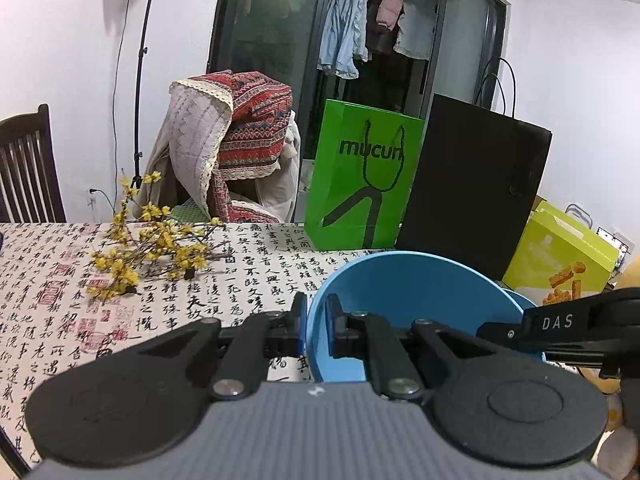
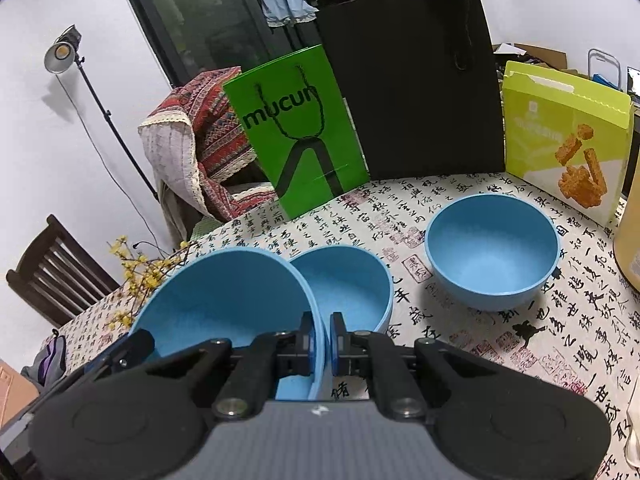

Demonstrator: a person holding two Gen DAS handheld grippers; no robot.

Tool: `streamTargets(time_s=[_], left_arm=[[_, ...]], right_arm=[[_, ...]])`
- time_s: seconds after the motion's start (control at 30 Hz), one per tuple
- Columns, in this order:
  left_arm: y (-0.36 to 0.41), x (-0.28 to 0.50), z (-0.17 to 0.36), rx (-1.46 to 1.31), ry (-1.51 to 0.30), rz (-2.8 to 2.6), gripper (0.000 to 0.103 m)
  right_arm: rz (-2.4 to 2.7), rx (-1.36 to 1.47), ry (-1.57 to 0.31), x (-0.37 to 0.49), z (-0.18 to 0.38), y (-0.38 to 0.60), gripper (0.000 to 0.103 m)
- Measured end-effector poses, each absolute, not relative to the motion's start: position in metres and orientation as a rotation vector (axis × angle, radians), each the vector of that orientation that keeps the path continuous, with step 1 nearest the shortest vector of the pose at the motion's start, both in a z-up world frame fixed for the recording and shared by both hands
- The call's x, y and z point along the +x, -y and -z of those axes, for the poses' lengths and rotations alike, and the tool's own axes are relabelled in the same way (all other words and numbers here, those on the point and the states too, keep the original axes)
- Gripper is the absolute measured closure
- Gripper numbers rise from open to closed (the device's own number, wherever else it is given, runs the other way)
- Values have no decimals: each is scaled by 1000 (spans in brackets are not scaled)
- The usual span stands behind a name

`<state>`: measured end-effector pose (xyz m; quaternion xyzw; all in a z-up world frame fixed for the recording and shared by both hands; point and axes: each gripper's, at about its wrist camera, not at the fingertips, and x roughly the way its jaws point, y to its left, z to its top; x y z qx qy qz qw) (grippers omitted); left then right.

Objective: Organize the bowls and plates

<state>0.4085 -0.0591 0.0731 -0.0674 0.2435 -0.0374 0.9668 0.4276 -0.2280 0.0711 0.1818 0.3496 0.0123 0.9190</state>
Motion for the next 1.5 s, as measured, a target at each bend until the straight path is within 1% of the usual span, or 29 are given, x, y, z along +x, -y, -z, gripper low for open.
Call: streamTargets(time_s=[0.97, 1.5], left_arm=[[9, 347, -73, -155, -483, -72, 93], [-12, 314, -82, -155, -461, -163, 93]], right_arm=[[-189, 359, -756, 399, -61, 178, 96], [-295, 348, -775, 386, -57, 149, 96]])
